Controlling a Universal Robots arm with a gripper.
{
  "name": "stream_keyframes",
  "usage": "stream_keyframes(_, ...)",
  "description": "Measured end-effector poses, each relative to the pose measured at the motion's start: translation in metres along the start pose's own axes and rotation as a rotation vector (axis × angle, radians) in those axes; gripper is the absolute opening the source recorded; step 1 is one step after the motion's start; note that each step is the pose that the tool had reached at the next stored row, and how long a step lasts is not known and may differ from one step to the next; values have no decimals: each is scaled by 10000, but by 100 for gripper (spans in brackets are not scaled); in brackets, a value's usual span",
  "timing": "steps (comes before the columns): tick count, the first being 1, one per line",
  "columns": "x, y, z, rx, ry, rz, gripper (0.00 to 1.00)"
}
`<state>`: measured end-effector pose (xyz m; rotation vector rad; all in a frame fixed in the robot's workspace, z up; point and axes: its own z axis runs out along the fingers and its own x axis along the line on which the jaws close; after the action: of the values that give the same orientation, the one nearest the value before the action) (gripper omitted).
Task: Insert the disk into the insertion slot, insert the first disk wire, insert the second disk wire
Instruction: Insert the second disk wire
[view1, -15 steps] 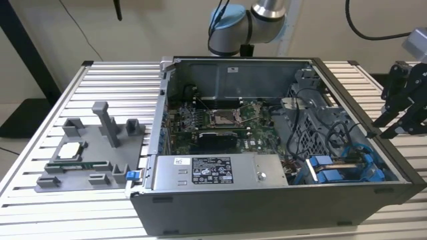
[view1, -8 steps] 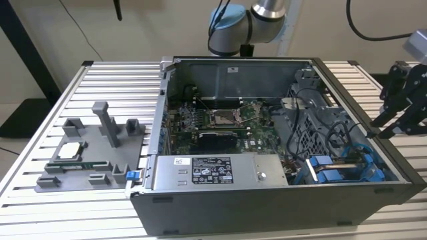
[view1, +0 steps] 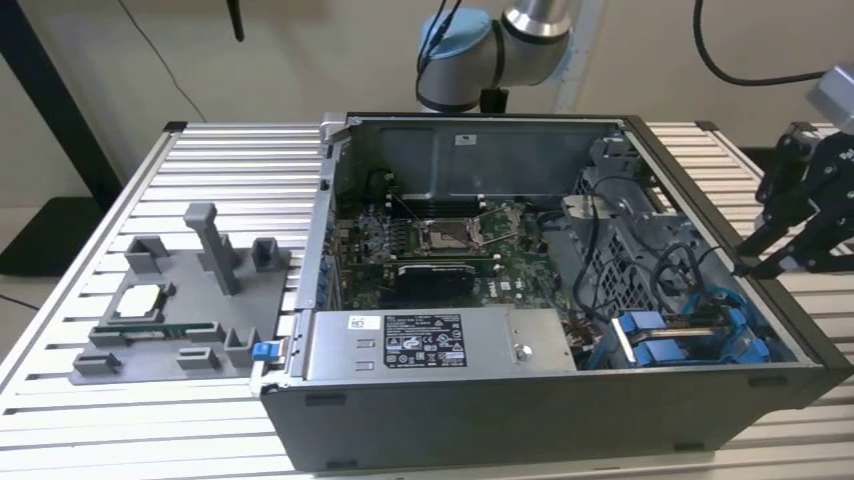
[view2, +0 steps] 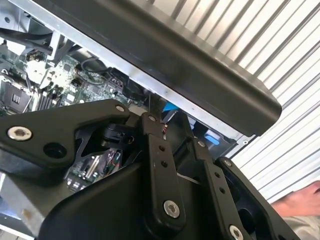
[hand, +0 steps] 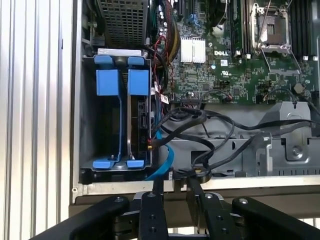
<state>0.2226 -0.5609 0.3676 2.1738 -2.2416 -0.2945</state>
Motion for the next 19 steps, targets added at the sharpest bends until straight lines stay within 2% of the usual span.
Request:
stream_keyframes(3,2,-15,17,-63,-58,0,100)
stream_keyframes(11,8,-54,59,-259,-277,-6,100)
stream_keyframes(16,12,-57,71,-552,-361,25,100)
stream_keyframes(18,21,-57,80,-622,-387,32,100)
stream_keyframes(19,25,-59,87,-628,-413,29,100)
